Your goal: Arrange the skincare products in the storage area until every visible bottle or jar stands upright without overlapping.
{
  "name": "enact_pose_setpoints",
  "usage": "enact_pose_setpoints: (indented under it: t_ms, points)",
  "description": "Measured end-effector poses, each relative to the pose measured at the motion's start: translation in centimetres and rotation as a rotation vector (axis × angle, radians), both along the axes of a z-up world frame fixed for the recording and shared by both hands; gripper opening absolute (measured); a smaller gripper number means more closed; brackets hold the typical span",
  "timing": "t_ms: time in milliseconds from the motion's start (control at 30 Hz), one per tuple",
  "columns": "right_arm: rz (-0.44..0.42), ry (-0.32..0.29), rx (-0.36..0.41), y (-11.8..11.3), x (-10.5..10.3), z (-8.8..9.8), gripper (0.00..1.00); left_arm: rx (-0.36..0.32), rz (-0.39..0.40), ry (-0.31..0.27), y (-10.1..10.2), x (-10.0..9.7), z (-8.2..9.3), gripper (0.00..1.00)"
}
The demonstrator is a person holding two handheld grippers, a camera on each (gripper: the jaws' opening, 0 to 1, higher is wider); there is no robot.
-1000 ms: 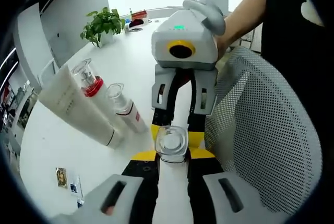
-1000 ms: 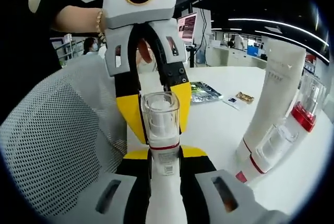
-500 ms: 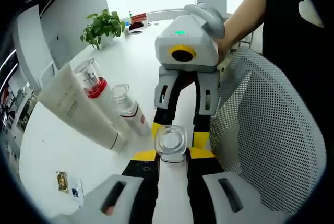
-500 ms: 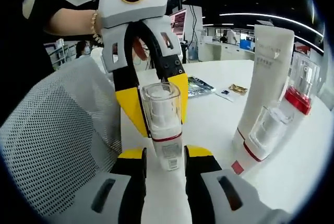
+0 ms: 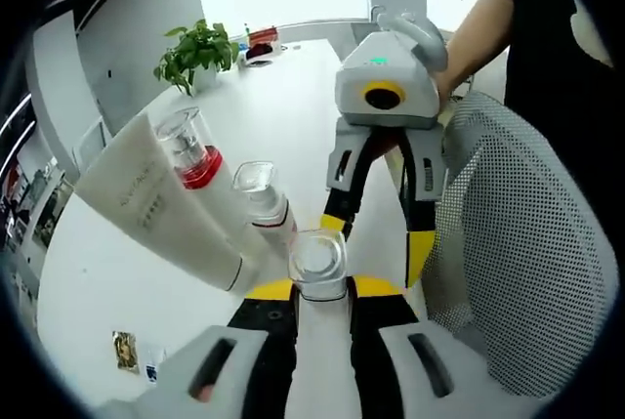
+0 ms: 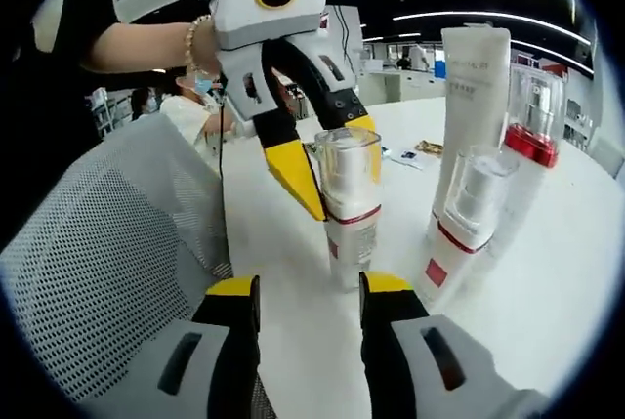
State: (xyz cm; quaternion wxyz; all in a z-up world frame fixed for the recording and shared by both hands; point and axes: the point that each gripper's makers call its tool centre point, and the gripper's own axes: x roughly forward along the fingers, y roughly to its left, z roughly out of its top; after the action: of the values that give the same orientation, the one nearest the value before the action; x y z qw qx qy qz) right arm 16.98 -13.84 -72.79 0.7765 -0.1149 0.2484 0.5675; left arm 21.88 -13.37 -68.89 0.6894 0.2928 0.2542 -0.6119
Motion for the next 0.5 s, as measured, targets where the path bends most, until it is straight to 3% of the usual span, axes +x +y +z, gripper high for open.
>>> enact_pose_setpoints:
  t_ms: [200, 300, 433, 467, 500]
  points:
    - [-0.064, 0.043, 0.006, -1.4, -0.3, -0.1, 0.46, -0.022, 0.021, 0.005, -0.6, 1.5, 0.2, 0.19]
    - [-0.127, 0.072, 0.033, -2.5, -0.3, -0.1, 0.51, 0.046, -0.002, -0.022, -0.3, 2.1, -0.9, 0.19]
    - [-0.192, 0.095, 0.029, -4.0, -0.2, -0.4, 0.57, 0.021, 0.011, -0.007, -0.6, 2.5, -1.1, 0.17]
    - [-0.206, 0.097, 0.029, -4.5, -0.2, -0.4, 0.57, 0.021, 0.010, -0.007, -0.6, 2.6, -1.1, 0.06]
    - [-0.218, 0.099, 0.032, -4.8, -0.1, -0.3, 0.57, 0.078, 0.037, -0.063, 0.5, 4.0, -1.7, 0.03]
